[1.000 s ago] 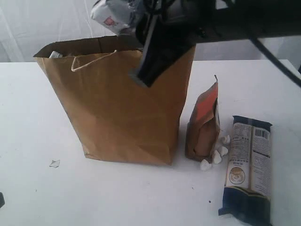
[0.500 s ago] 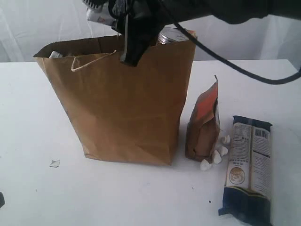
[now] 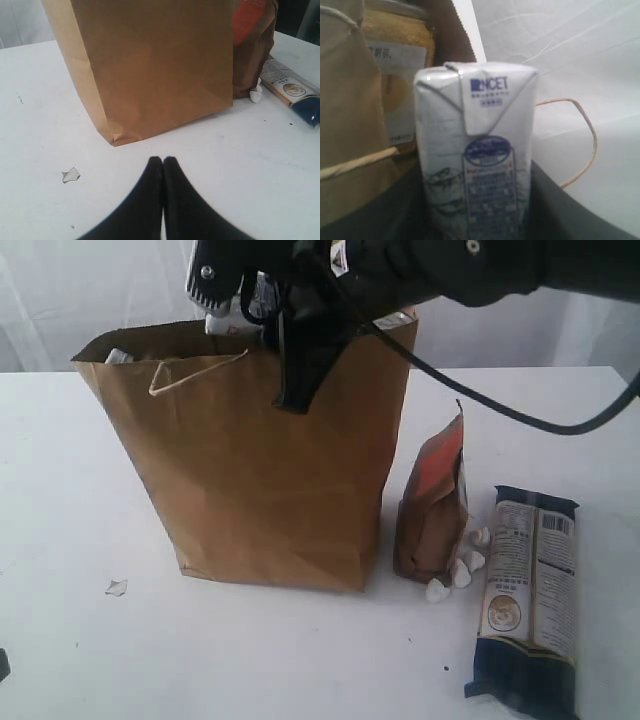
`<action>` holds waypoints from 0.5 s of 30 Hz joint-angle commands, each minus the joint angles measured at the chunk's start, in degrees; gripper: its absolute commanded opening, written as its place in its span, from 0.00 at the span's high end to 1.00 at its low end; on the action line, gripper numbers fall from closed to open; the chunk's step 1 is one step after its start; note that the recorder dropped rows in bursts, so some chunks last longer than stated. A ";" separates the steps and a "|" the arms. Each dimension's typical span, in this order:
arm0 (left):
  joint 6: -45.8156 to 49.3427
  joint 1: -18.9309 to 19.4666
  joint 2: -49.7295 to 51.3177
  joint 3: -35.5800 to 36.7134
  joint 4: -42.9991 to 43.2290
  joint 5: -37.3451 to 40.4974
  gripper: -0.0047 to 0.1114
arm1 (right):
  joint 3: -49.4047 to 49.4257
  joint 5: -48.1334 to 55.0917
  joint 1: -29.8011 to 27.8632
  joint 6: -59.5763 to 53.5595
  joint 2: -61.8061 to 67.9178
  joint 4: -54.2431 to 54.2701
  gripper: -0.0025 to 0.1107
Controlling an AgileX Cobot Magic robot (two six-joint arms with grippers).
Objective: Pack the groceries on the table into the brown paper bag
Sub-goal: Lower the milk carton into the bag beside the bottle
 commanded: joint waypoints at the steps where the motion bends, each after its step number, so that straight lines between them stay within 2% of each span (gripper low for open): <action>1: 0.10 -0.02 -0.30 0.19 -0.57 0.19 0.96 | -0.72 1.18 -0.38 -2.79 -0.45 2.58 0.98; 15: 0.10 -0.02 -0.30 0.19 -0.57 0.19 0.96 | -3.75 4.40 -0.38 -9.53 -0.45 9.98 0.98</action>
